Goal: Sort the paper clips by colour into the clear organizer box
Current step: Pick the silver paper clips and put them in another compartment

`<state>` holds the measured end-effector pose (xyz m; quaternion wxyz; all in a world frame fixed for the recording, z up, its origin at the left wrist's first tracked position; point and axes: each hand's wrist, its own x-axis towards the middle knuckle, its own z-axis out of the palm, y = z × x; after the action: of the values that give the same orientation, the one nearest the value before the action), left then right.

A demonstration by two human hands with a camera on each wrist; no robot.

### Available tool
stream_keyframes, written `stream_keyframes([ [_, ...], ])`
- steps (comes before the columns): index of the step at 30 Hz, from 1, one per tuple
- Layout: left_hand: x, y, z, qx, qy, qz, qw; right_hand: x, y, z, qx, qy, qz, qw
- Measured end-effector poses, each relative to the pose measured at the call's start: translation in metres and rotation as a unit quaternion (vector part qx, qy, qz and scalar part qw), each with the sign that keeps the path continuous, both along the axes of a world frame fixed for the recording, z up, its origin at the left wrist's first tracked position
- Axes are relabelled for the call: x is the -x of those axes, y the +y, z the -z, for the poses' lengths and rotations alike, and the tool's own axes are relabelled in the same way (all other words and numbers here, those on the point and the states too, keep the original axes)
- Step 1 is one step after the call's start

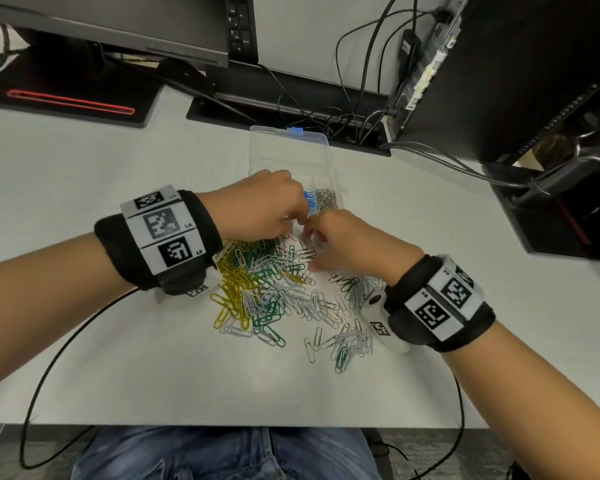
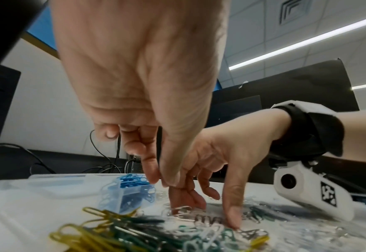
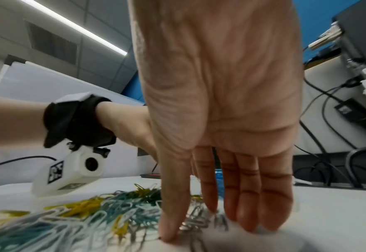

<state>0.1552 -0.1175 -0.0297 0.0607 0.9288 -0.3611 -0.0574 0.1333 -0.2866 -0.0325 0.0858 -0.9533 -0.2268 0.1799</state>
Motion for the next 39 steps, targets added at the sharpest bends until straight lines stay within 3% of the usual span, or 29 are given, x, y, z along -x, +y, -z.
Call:
stream_keyframes([
  [6, -0.008, -0.004, 0.005, -0.009, 0.036, -0.031, 0.999, -0.002, 0.011, 0.003, -0.016, 0.000, -0.045, 0.999],
  [14, -0.010, -0.016, 0.011, -0.016, 0.073, 0.016, 0.997, 0.000, 0.000, 0.000, 0.026, 0.058, -0.038, 0.997],
  [20, -0.016, -0.020, 0.018, -0.002, 0.131, 0.012, 0.991, -0.031, -0.021, -0.033, -0.014, -0.046, 0.051, 0.998],
  [27, -0.015, -0.021, 0.015, -0.054, 0.110, 0.032, 0.992, -0.048, -0.022, -0.026, -0.056, -0.104, 0.075, 0.990],
  [34, -0.012, -0.023, 0.015, -0.062, 0.099, 0.036, 0.993, -0.007, -0.016, -0.007, -0.012, 0.021, 0.038, 0.999],
  [39, -0.014, -0.025, 0.003, 0.027, 0.100, 0.010, 0.995, 0.005, -0.011, -0.001, 0.033, 0.029, 0.019, 0.999],
])
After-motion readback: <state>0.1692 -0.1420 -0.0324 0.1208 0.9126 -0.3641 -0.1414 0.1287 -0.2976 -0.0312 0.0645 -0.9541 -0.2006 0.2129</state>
